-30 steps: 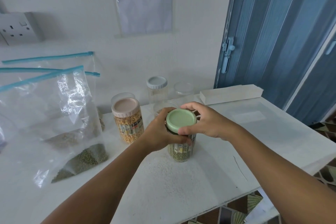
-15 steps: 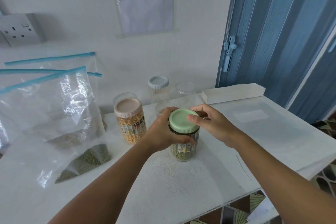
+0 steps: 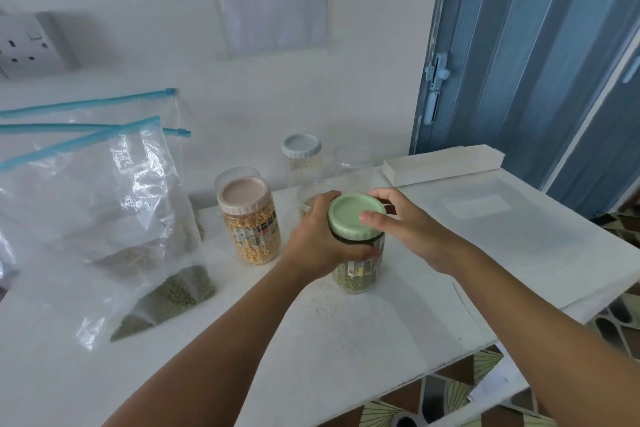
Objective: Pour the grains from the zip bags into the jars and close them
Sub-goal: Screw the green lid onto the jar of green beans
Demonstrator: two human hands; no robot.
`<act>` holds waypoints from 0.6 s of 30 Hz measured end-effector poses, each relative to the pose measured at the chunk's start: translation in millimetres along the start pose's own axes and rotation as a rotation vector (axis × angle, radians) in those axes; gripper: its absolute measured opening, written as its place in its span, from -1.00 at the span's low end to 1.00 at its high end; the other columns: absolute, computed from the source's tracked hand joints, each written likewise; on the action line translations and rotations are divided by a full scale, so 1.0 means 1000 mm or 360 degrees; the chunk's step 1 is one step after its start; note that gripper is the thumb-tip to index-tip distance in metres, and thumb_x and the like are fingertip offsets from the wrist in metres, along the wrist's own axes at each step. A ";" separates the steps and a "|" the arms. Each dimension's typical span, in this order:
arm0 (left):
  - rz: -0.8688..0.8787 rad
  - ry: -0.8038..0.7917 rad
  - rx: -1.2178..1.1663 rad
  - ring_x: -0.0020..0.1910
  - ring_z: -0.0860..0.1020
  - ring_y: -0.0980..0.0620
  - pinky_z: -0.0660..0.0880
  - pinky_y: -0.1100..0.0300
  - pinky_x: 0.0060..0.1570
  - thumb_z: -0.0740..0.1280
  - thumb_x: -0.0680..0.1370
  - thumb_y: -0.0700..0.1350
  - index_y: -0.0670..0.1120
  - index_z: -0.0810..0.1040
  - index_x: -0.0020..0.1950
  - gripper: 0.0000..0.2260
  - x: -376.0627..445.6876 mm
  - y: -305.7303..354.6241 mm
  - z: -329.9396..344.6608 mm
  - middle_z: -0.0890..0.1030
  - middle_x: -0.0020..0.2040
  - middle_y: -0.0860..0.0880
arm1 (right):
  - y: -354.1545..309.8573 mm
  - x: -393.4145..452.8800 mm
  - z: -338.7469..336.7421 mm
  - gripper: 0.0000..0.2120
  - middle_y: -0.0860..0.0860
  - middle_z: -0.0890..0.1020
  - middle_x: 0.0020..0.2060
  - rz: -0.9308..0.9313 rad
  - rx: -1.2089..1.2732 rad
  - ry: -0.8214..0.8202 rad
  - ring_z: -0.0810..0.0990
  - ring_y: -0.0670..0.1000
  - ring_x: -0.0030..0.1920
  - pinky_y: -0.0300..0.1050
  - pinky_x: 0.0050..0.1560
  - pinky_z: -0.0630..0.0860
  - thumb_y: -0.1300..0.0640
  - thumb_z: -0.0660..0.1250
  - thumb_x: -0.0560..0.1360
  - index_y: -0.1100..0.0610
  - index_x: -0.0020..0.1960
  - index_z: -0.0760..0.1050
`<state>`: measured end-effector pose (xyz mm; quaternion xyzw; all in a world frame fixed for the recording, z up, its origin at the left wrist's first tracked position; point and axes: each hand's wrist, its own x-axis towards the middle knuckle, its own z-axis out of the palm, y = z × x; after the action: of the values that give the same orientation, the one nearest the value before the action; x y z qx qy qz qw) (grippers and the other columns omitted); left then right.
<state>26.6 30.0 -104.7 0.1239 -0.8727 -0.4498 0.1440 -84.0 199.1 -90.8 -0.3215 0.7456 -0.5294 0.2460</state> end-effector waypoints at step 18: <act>-0.0316 0.0432 0.0159 0.22 0.55 0.10 0.55 0.04 0.22 0.68 0.15 0.27 0.18 0.24 0.54 0.05 0.041 0.051 0.084 0.54 0.27 0.14 | 0.036 0.049 -0.103 -0.24 -0.23 0.46 0.40 -0.0166 -0.0011 -0.0538 0.41 -0.21 0.42 -0.15 0.34 0.48 -0.13 0.57 0.46 -0.24 0.56 0.28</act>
<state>-45.9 107.4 -103.5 0.2761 -0.8500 -0.3971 0.2091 -197.5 236.2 -93.0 -0.4449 0.6778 -0.4773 0.3390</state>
